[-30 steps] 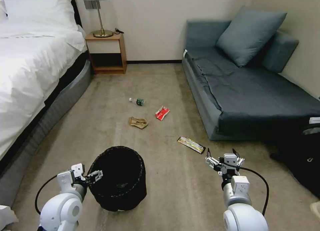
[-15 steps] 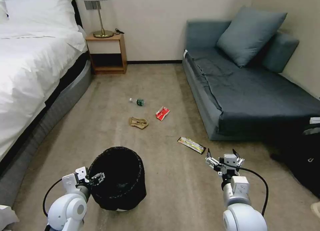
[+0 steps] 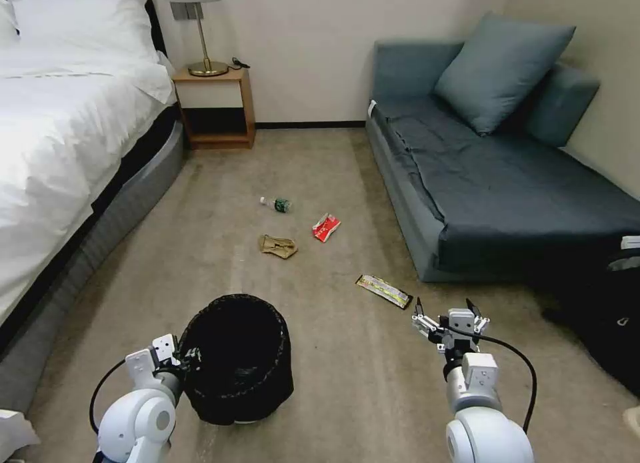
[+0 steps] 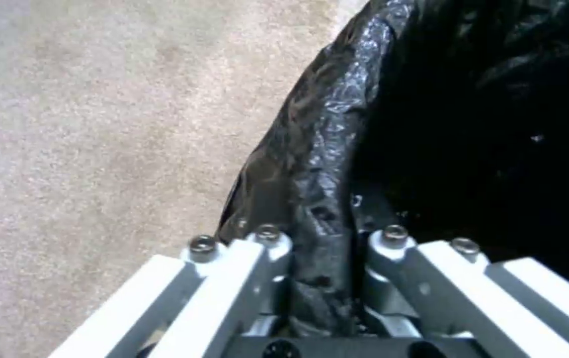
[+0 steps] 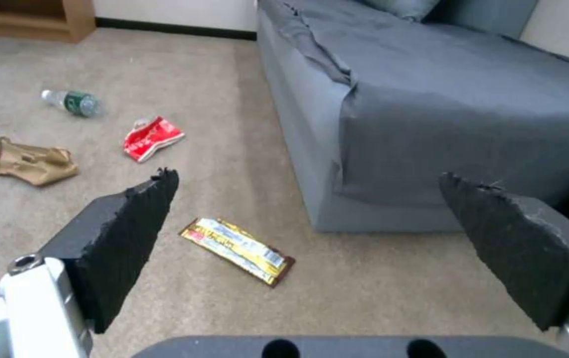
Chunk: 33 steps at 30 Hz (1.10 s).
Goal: Pick up the trash bin, then pick up the garbage on the floor and place it into the trash bin.
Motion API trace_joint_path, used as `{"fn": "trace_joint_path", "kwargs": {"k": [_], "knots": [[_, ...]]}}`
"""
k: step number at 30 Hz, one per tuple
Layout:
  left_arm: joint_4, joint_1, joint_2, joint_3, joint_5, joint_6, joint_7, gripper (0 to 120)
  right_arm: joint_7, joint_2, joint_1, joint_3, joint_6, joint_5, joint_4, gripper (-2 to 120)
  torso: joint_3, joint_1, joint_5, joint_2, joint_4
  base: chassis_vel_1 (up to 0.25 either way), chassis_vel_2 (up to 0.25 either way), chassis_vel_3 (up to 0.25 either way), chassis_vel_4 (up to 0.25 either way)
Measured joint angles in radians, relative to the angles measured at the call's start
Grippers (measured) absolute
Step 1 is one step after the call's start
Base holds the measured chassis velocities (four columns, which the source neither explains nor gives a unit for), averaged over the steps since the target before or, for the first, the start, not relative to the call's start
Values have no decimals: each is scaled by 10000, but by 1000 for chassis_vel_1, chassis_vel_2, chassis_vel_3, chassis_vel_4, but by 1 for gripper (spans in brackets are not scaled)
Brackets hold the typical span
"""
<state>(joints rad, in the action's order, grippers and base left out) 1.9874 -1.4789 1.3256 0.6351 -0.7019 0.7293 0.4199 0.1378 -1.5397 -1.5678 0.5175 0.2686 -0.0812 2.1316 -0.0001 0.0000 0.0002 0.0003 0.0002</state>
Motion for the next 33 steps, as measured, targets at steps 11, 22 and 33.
{"fn": "trace_joint_path", "kwargs": {"k": [11,22,33], "knots": [[158,-81,85,284,-344,58,2,5,71,105,-3,27,-254,195,11,100,3,0,-10,-3,-4,0,0,0,0],[1864,-36,-441,1787,982,134,-333,3,292,479,-20,90,-1268,1394,178,100,3,0,-1,-6,-4,0,0,0,0],[1942,-83,-296,2413,1714,102,-809,3,-400,689,-10,42,-2077,1555,-253,100,2,1,-3,-5,-3,0,0,0,0]]}}
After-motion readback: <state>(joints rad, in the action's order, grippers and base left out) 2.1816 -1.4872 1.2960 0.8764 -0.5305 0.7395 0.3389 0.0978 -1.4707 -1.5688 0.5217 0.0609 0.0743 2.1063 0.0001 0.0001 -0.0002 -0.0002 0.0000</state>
